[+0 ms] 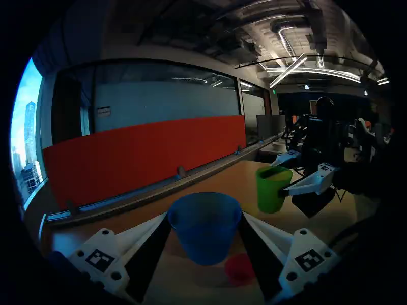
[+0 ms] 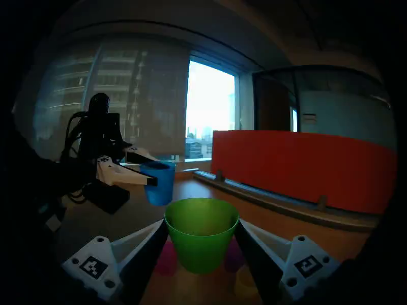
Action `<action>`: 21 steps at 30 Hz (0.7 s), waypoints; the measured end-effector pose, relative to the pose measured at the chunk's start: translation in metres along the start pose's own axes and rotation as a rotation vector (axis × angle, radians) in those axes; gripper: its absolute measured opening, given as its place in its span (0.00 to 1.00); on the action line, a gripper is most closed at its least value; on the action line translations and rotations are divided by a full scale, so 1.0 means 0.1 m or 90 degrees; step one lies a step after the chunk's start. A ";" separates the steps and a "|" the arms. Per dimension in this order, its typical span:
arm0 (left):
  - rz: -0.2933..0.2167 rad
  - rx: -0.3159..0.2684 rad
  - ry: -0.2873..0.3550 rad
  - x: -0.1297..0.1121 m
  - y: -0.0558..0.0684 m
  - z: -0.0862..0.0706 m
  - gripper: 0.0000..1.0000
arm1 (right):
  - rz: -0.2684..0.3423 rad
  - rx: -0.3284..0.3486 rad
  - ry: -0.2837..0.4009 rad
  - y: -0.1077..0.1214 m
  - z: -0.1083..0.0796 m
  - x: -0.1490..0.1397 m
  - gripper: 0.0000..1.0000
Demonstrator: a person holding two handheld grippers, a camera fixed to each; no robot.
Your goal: Pour water
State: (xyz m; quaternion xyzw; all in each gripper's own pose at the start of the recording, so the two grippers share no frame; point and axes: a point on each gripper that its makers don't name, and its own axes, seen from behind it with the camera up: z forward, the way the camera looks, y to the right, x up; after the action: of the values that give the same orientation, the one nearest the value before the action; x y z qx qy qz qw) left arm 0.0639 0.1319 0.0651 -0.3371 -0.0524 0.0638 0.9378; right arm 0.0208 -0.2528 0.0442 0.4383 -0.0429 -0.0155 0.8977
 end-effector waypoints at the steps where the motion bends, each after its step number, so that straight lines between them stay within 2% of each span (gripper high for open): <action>1: 0.002 0.001 0.000 0.00 0.00 0.00 0.88 | 0.000 0.001 0.000 0.00 0.01 0.00 0.92; 7: 0.023 0.006 -0.002 0.00 0.00 0.01 0.87 | -0.002 0.005 -0.003 -0.01 0.06 -0.01 0.92; 17: 0.066 0.006 -0.001 0.00 0.07 0.00 0.87 | 0.004 0.019 -0.013 -0.08 0.14 -0.03 0.91; 21: 0.093 0.014 0.003 0.06 0.06 0.01 0.88 | 0.004 0.028 -0.014 -0.13 0.17 -0.03 0.91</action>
State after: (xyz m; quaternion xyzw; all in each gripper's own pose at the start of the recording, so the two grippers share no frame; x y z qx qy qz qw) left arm 0.0695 0.1381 0.0621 -0.3302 -0.0248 0.1318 0.9343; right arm 0.0167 -0.2742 0.0441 0.4575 -0.0546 -0.0168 0.8874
